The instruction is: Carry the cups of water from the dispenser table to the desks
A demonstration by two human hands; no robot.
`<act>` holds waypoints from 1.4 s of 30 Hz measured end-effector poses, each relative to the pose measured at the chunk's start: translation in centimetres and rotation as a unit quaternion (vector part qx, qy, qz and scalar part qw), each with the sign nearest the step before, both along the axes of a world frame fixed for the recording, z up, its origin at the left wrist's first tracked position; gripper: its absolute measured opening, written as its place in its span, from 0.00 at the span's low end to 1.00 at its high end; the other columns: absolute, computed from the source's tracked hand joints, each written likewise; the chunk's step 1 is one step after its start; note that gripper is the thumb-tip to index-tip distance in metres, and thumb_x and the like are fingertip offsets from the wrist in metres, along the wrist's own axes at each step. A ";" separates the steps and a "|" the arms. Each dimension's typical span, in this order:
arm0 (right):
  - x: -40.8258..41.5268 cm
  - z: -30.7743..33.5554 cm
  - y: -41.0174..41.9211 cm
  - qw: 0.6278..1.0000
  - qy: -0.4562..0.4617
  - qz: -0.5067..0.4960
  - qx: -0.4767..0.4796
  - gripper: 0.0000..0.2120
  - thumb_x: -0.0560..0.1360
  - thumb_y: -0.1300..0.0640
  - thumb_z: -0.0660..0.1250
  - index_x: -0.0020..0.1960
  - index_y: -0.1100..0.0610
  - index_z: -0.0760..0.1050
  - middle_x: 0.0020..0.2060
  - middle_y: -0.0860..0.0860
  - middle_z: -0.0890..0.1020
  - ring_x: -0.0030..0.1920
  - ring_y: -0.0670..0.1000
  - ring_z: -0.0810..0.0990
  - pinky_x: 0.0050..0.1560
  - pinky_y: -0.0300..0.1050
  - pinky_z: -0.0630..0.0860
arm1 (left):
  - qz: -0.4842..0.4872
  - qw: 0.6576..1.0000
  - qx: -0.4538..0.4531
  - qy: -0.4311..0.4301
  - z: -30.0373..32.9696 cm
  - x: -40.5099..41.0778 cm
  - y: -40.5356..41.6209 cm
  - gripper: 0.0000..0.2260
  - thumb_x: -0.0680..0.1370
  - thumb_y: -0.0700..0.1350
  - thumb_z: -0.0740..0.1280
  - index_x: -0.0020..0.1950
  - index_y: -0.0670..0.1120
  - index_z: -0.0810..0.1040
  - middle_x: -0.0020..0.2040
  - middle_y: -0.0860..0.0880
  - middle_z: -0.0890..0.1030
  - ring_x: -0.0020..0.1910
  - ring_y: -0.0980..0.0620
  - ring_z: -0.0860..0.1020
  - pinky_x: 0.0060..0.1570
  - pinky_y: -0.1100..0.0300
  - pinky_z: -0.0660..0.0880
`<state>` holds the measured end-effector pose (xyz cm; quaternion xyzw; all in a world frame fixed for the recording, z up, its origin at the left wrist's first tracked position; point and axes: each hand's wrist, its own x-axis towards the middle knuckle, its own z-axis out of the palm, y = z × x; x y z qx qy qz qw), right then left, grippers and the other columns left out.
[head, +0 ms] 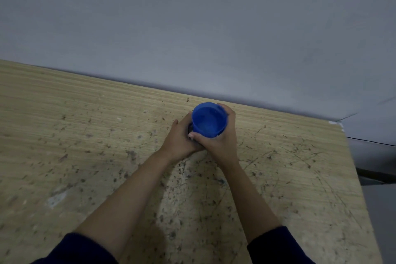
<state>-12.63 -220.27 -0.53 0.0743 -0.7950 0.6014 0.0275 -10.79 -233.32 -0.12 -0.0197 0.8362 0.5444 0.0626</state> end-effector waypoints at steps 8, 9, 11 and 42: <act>2.3 -1.3 0.9 0.997 -0.048 0.032 -0.048 0.42 0.61 0.53 0.80 0.70 0.51 0.63 0.66 0.49 0.72 0.66 0.49 0.73 0.64 0.48 0.73 | 0.038 0.997 0.061 -0.006 0.1 2.2 0.3 0.37 0.64 0.47 0.77 0.71 0.52 0.67 0.63 0.53 0.79 0.63 0.55 0.77 0.62 0.49 0.75; 2.8 -1.4 1.1 0.996 -0.058 0.031 -0.056 0.41 0.63 0.56 0.78 0.71 0.52 0.62 0.66 0.51 0.72 0.66 0.48 0.73 0.64 0.45 0.72 | 0.046 0.997 0.062 -0.011 -0.2 2.8 0.2 0.38 0.65 0.43 0.77 0.72 0.51 0.66 0.66 0.52 0.77 0.66 0.55 0.74 0.64 0.51 0.74; 3.9 -1.5 1.5 0.995 -0.076 0.023 -0.056 0.41 0.66 0.62 0.76 0.73 0.54 0.60 0.68 0.53 0.71 0.67 0.47 0.72 0.65 0.39 0.71 | 0.062 0.996 0.056 -0.024 -0.7 4.3 0.1 0.40 0.67 0.37 0.77 0.75 0.47 0.62 0.71 0.49 0.72 0.70 0.55 0.69 0.64 0.63 0.73; 39.1 6.3 26.8 0.929 -0.049 -0.364 0.031 0.09 0.72 0.65 0.70 0.39 0.52 0.78 0.32 0.42 0.80 0.34 0.38 0.77 0.37 0.28 0.71 | -0.332 0.941 0.069 0.012 7.7 27.6 25.7 0.12 0.76 0.31 0.66 0.51 0.47 0.80 0.45 0.49 0.85 0.45 0.58 0.82 0.47 0.67 0.76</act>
